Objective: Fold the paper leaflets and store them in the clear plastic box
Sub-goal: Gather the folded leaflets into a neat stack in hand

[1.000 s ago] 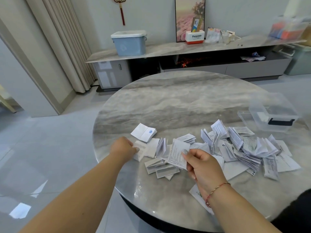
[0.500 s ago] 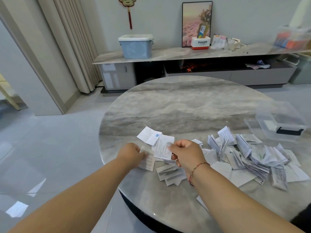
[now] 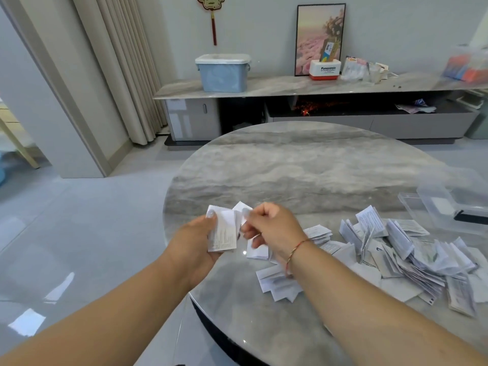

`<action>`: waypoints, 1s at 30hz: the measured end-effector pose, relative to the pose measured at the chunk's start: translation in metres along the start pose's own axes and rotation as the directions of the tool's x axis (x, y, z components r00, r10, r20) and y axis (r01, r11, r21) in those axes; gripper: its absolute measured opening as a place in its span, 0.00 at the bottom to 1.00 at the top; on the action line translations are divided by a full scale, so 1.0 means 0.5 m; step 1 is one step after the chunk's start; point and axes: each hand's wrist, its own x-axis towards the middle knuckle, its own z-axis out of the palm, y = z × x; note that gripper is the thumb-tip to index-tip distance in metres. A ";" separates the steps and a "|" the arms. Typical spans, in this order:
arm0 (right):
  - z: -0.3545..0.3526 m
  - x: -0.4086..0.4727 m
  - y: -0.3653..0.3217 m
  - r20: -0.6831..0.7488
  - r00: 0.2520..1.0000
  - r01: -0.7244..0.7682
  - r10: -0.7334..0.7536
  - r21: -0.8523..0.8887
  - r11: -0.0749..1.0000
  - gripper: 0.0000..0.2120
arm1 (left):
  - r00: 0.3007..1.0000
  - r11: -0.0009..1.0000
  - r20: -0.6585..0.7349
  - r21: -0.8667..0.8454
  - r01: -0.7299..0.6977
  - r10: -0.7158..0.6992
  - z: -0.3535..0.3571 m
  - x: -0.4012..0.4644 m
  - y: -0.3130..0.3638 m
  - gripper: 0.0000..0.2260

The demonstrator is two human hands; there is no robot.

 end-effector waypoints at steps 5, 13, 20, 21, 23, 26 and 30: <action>-0.081 0.145 0.004 0.364 0.921 0.389 -0.142 -0.827 0.406 0.21 | 0.995 0.988 -0.098 -0.155 0.020 -0.036 -0.041 0.011 0.011 0.15; -0.044 0.241 0.025 0.505 0.849 0.508 0.154 -0.861 0.022 0.12 | 0.977 0.998 -0.207 -0.040 0.047 -0.055 -0.072 0.050 0.013 0.16; 0.011 0.157 -0.045 0.169 0.985 -0.002 0.042 -0.230 0.973 0.09 | 0.914 0.990 -0.391 0.123 -0.061 0.105 -0.070 0.064 -0.003 0.14; 0.026 0.128 -0.044 0.188 0.977 -0.089 0.104 -0.087 0.992 0.09 | 0.920 0.991 -0.376 0.108 -0.078 0.113 -0.061 0.060 -0.003 0.14; 0.056 0.079 -0.028 0.201 0.964 -0.173 0.172 -0.014 0.985 0.08 | 0.952 0.994 -0.284 0.030 -0.106 0.110 -0.045 0.052 -0.004 0.16; 0.075 0.040 -0.014 0.098 0.979 -0.171 0.177 -0.069 0.983 0.10 | 0.986 0.993 -0.123 -0.002 -0.117 0.116 -0.024 0.035 -0.004 0.24; 0.068 0.019 -0.033 0.171 0.971 -0.158 0.168 -0.067 0.985 0.04 | 0.974 0.981 -0.160 0.134 -0.142 0.163 -0.016 0.027 -0.009 0.04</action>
